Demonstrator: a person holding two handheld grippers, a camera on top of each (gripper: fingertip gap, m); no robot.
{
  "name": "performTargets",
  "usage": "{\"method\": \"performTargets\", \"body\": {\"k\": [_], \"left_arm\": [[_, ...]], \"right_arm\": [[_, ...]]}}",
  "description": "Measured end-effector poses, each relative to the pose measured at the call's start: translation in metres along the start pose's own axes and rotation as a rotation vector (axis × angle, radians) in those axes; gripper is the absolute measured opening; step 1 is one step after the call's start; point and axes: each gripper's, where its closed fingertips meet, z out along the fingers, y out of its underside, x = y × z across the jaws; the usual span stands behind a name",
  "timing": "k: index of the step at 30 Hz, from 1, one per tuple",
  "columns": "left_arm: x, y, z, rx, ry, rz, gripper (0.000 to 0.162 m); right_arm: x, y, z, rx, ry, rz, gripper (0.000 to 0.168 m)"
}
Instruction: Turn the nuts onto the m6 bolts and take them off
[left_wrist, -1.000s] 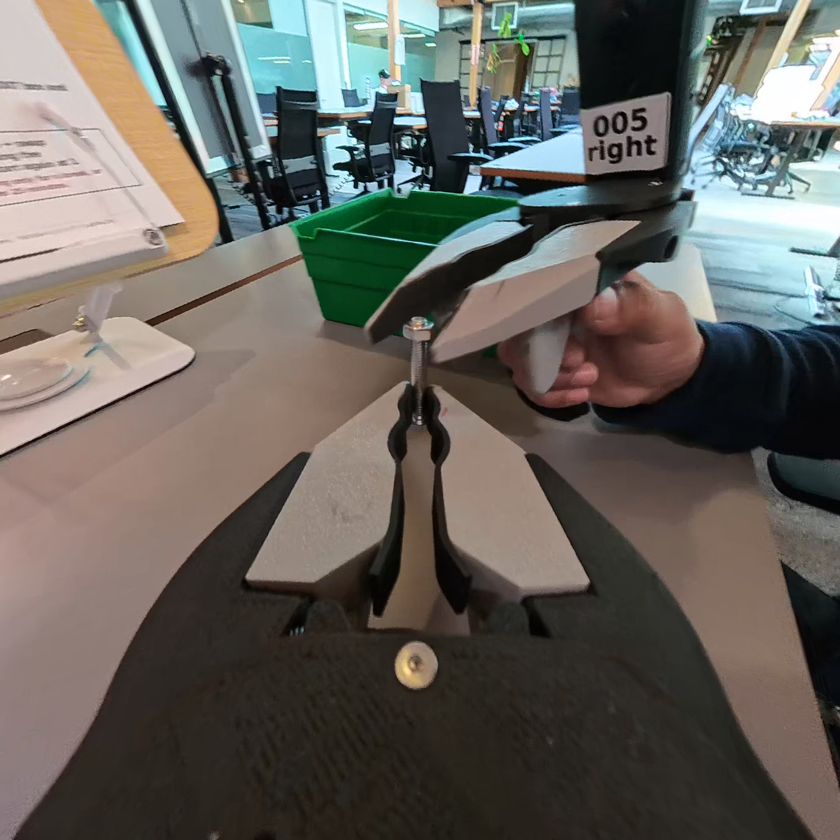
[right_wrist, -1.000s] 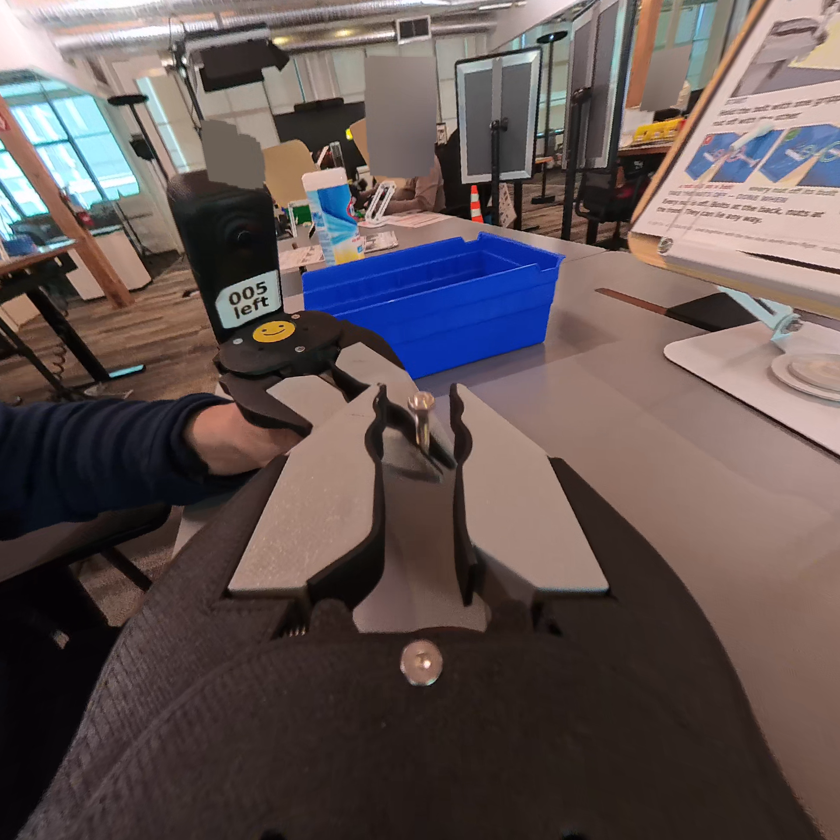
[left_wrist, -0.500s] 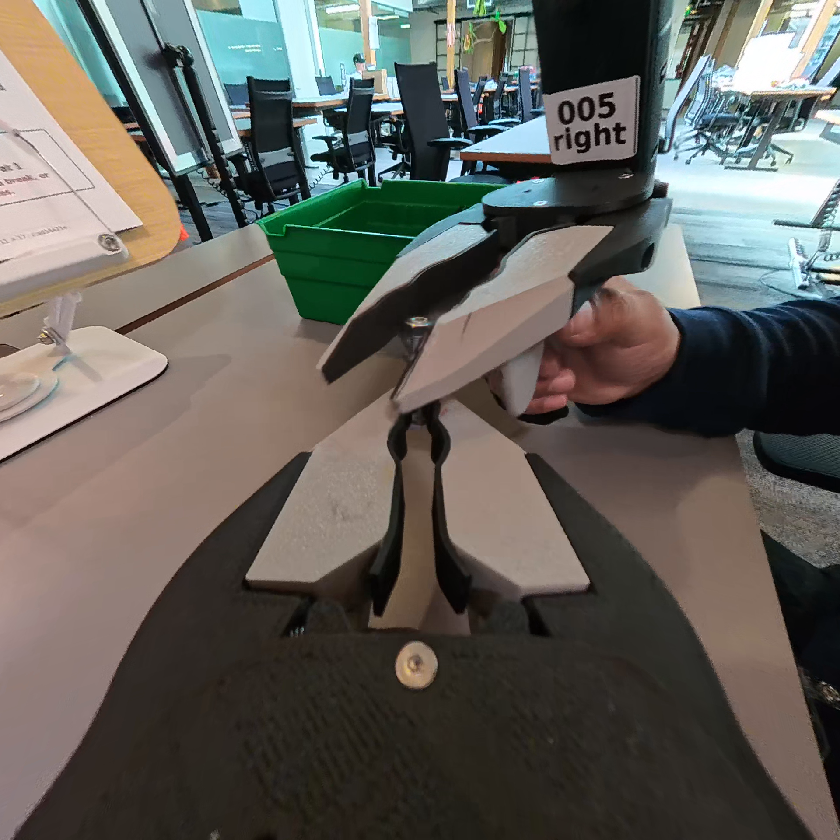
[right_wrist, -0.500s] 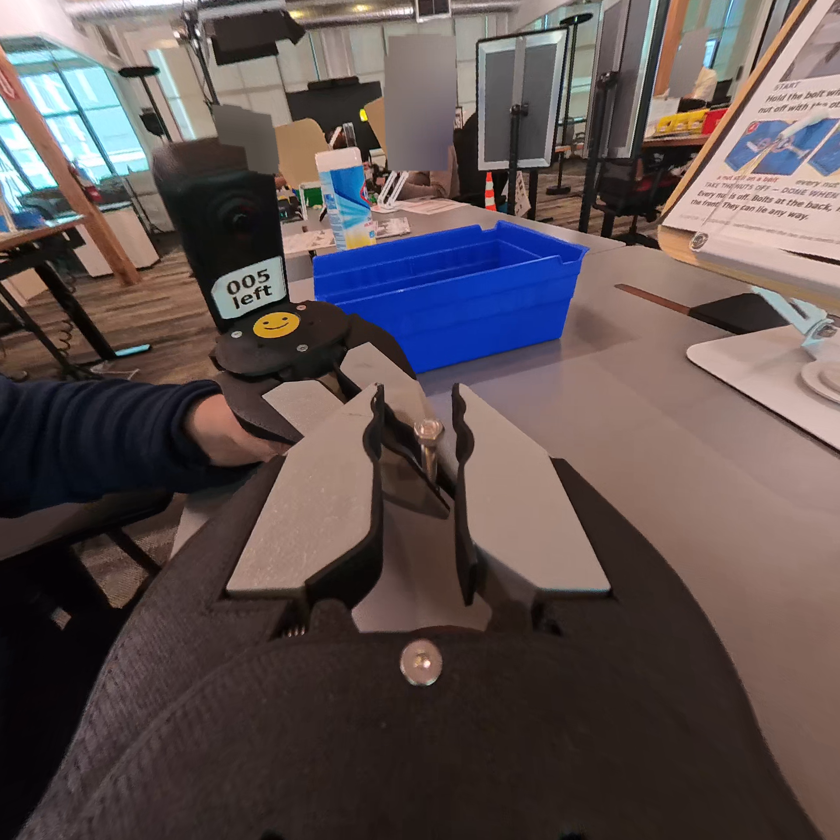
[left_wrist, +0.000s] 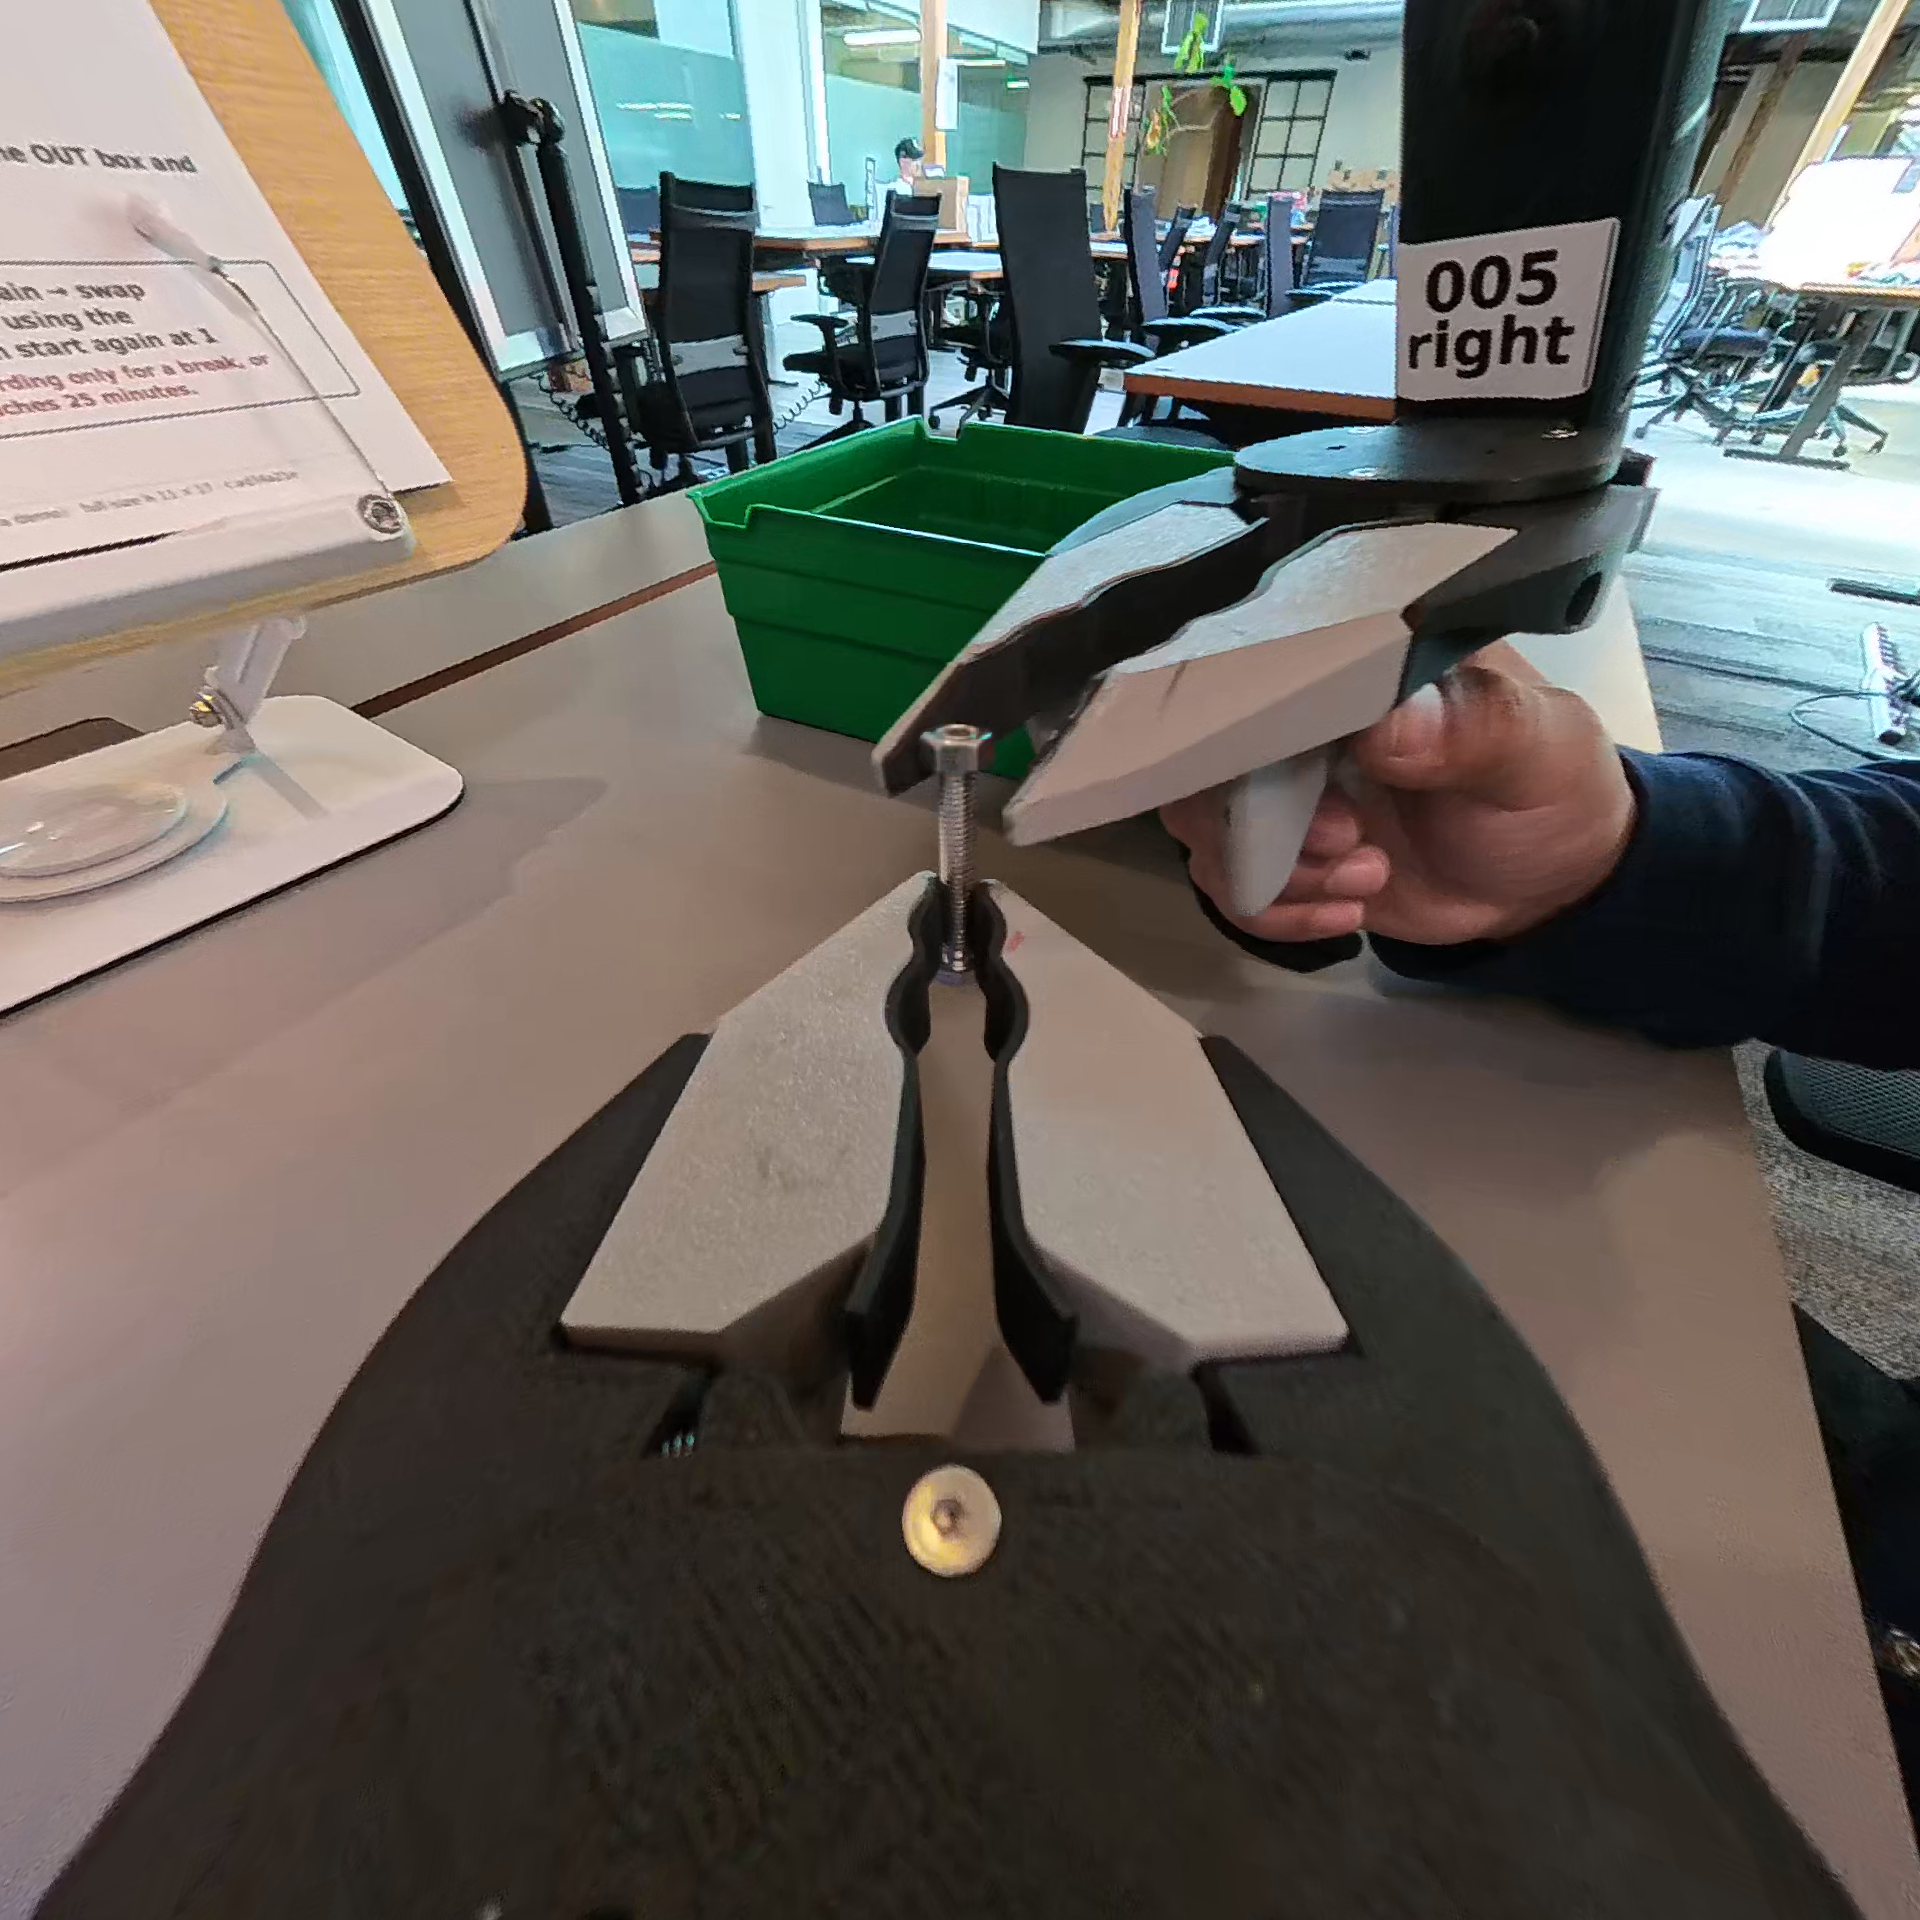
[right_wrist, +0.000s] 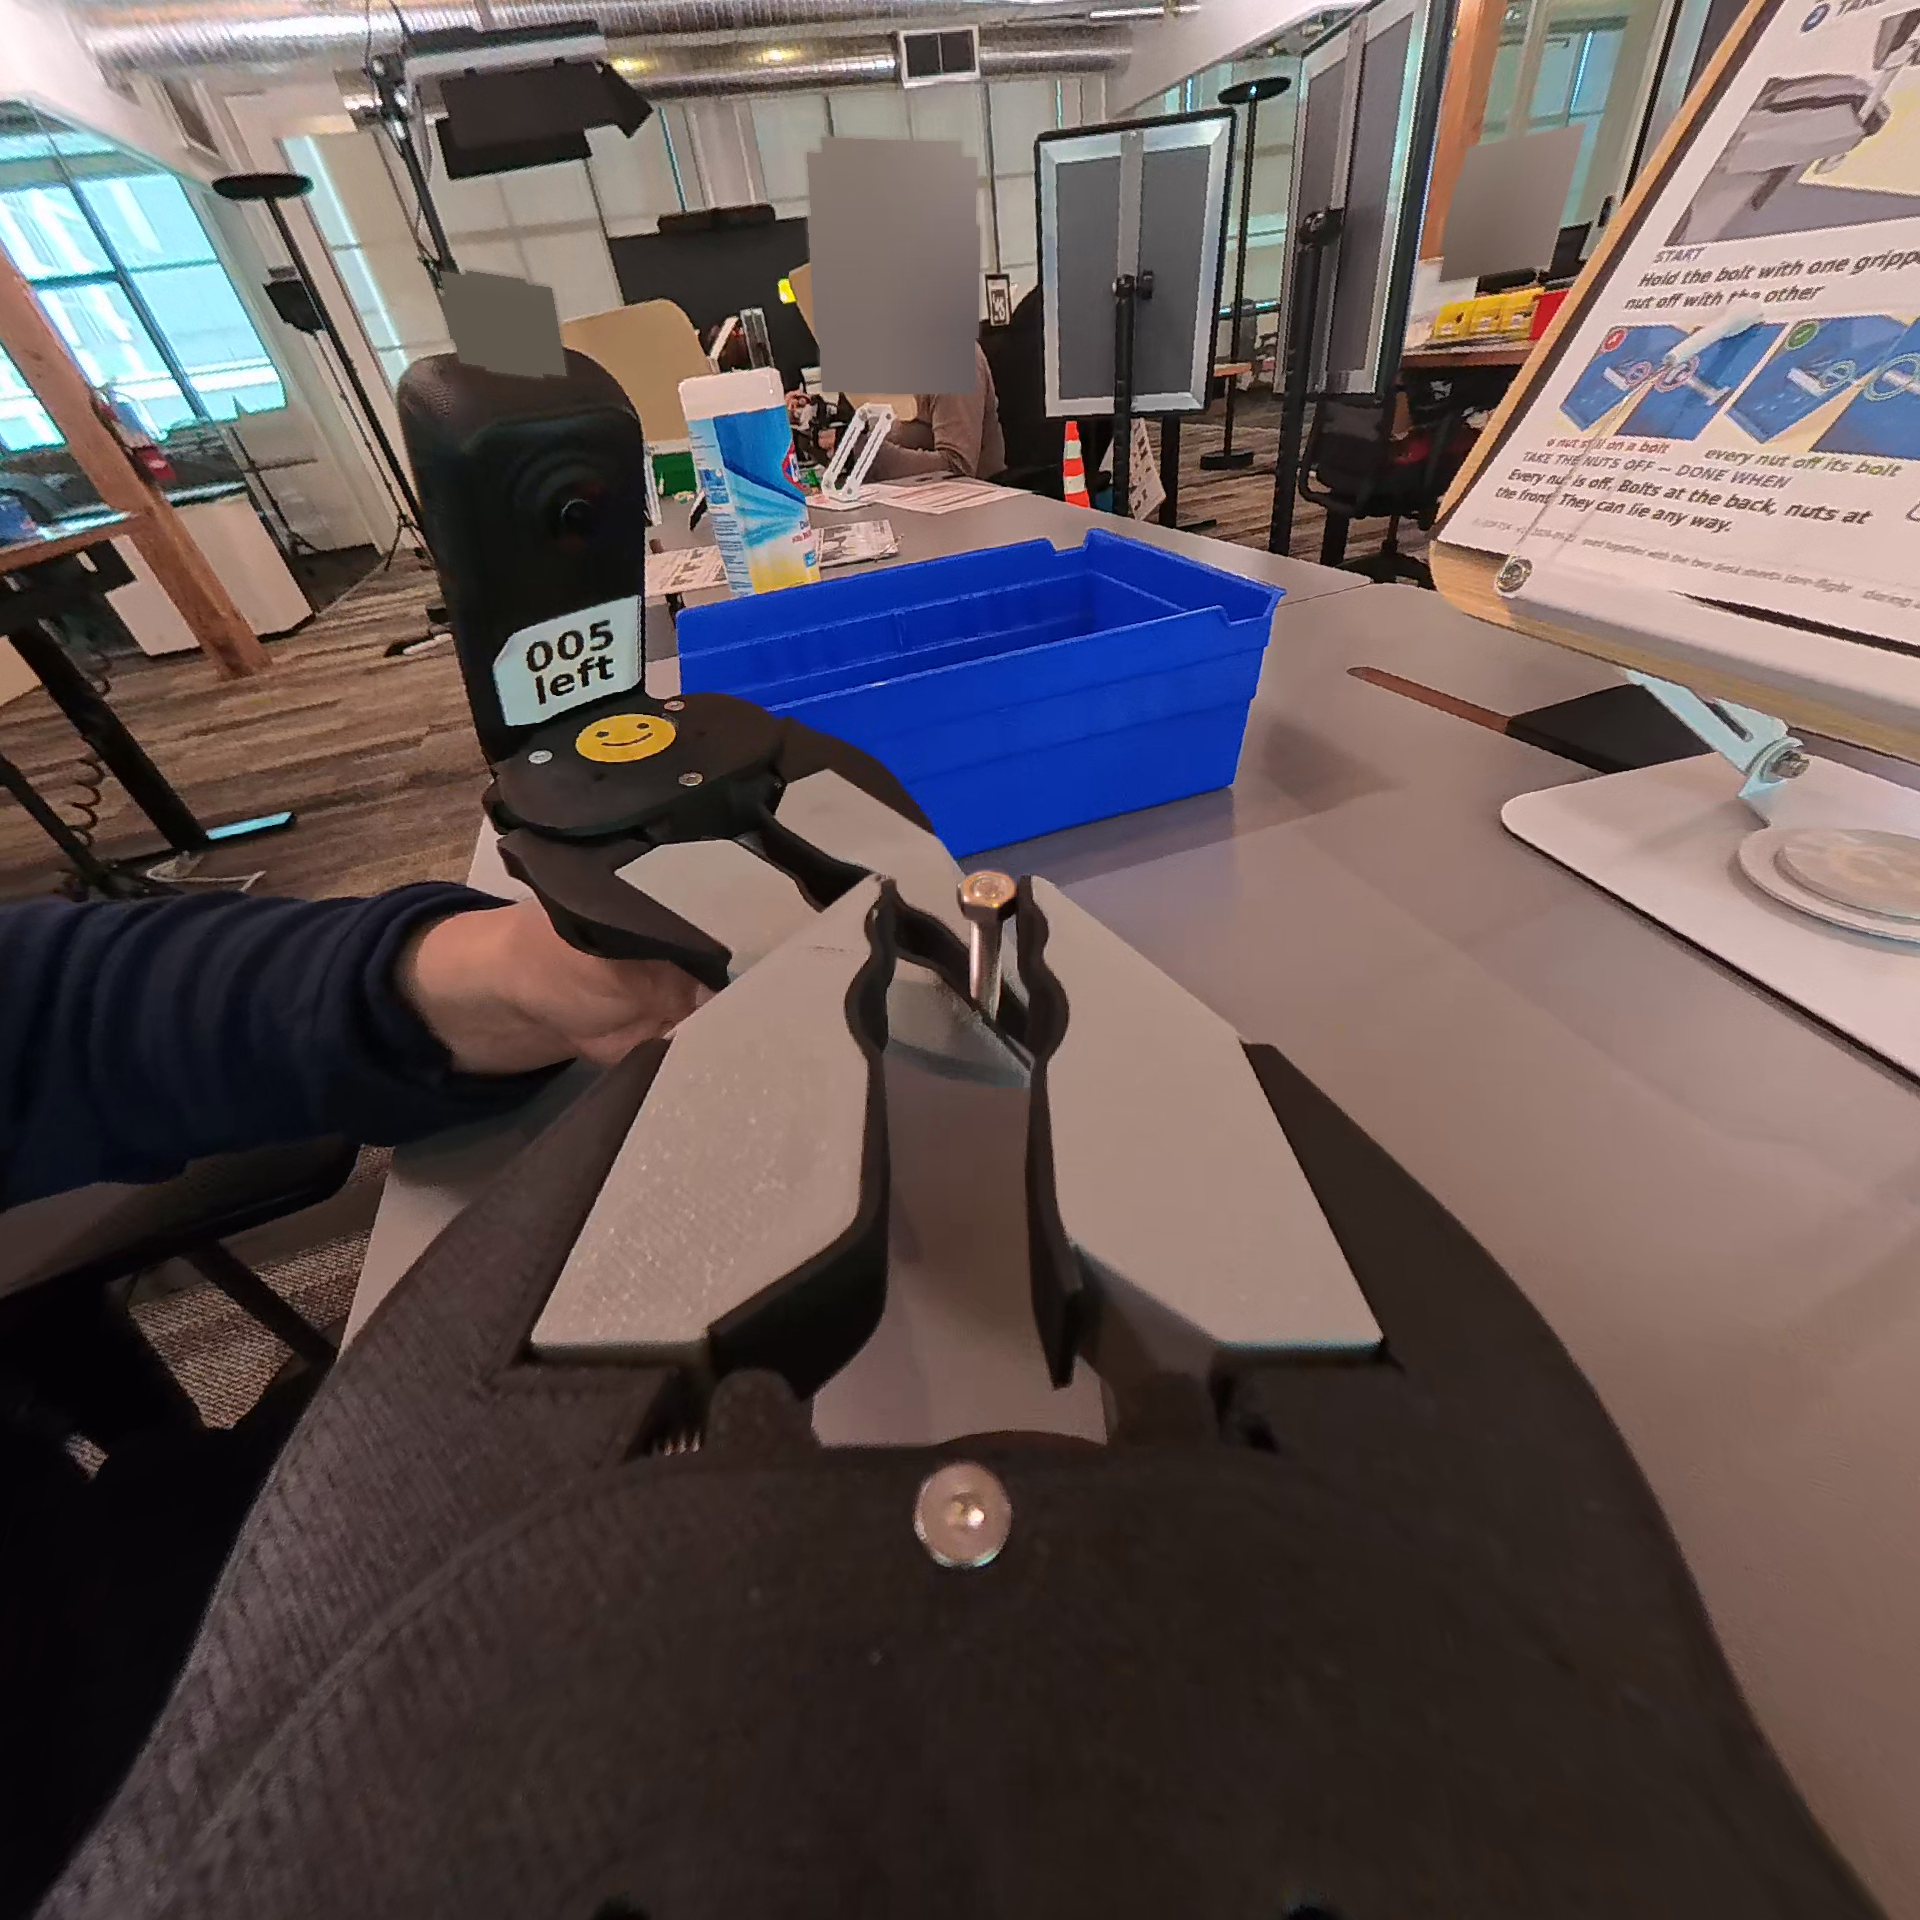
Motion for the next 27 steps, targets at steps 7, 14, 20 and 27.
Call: {"method": "performTargets", "body": {"k": [7, 14, 20, 27], "left_arm": [[0.010, 0.001, 0.004, -0.006, 0.032, 0.012, 0.003], [0.005, 0.000, 0.003, -0.002, 0.008, 0.012, 0.004], [-0.008, -0.001, -0.003, 0.011, -0.034, -0.013, 0.003], [0.001, 0.001, 0.001, -0.004, -0.006, 0.003, 0.003]], "right_arm": [[-0.003, 0.003, 0.005, -0.006, -0.014, 0.017, 0.017], [0.002, 0.001, 0.002, -0.003, 0.014, 0.003, 0.018], [0.007, -0.004, -0.004, 0.022, 0.037, 0.005, 0.016], [0.004, 0.001, 0.002, 0.003, 0.034, -0.009, 0.012]]}}
